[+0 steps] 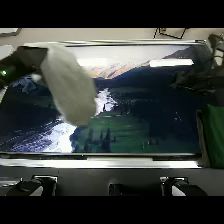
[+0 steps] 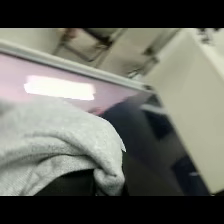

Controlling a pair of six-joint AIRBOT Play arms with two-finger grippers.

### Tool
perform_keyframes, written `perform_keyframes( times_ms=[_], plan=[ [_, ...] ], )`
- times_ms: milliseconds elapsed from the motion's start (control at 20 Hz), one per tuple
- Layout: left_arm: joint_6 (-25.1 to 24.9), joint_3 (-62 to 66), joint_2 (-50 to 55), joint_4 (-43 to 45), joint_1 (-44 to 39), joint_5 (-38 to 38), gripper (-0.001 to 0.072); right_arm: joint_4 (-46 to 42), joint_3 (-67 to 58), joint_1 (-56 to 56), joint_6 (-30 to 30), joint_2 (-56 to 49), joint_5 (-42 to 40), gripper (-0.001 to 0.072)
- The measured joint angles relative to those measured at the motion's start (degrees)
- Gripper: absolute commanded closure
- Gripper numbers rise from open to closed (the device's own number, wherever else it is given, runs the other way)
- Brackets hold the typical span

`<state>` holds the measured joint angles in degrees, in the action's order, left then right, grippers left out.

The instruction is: Fold the clothes and pants, and hang the long-sleeved shirts on hangers.

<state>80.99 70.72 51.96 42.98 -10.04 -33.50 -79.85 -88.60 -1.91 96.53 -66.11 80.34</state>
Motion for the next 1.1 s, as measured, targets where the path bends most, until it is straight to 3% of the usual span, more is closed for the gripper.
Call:
perform_keyframes(
  times_ms=[200, 400, 450, 500, 550, 600, 650, 800, 850, 950, 1100],
  plan=[
    [3.0, -6.1, -1.2, 0.1, -14.2, 12.0, 0.0680, -4.2, 0.0, 0.0, -1.8, 3.9, -0.4, 0.0040],
    [6.1, -13.3, 4.2, 0.4, -21.0, 16.8, 0.0680, -6.6, 0.0, 0.0, -2.6, 5.4, 0.3, 0.0042],
    [6.7, -15.6, 6.2, 0.4, -21.7, 17.6, 0.0679, -6.8, 0.0, 0.0, -2.7, 5.3, 0.9, 0.0059],
    [8.1, -17.8, 8.2, 0.4, -22.1, 17.6, 0.0680, -7.0, 0.1, 0.0, -2.7, 5.0, 1.6, 0.0128],
    [10.2, -20.1, 10.4, 0.4, -22.4, 16.9, 0.0680, -7.2, 0.2, 0.0, -2.8, 4.3, 2.7, 0.0137],
    [12.7, -22.0, 12.3, 0.5, -22.6, 15.9, 0.0679, -7.1, 0.5, 0.0, -3.0, 3.4, 4.0, 0.0130],
    [15.3, -23.6, 14.0, 0.5, -22.7, 14.6, 0.0679, -6.6, 1.0, 0.0, -3.4, 2.3, 5.6, 0.0070],
    [18.9, -26.0, 16.6, 0.9, -21.9, 12.2, 0.0678, -2.1, 5.5, 0.0, -4.7, -2.0, 9.0, 0.0031],
    [19.8, -26.4, 17.0, 0.9, -21.0, 11.2, 0.0592, 0.0, 7.9, 0.0, -5.0, -3.5, 9.2, 0.0030],
    [20.4, -26.8, 17.5, 1.0, -18.6, 7.4, -0.0013, 5.2, 13.8, 0.0, -5.5, -6.2, 8.6, 0.0018],
    [16.1, -24.6, 17.7, 1.1, -13.6, -3.7, -0.0008, 12.2, 22.7, 0.0, -6.9, -9.1, 6.6, 0.0018]
  ],
)
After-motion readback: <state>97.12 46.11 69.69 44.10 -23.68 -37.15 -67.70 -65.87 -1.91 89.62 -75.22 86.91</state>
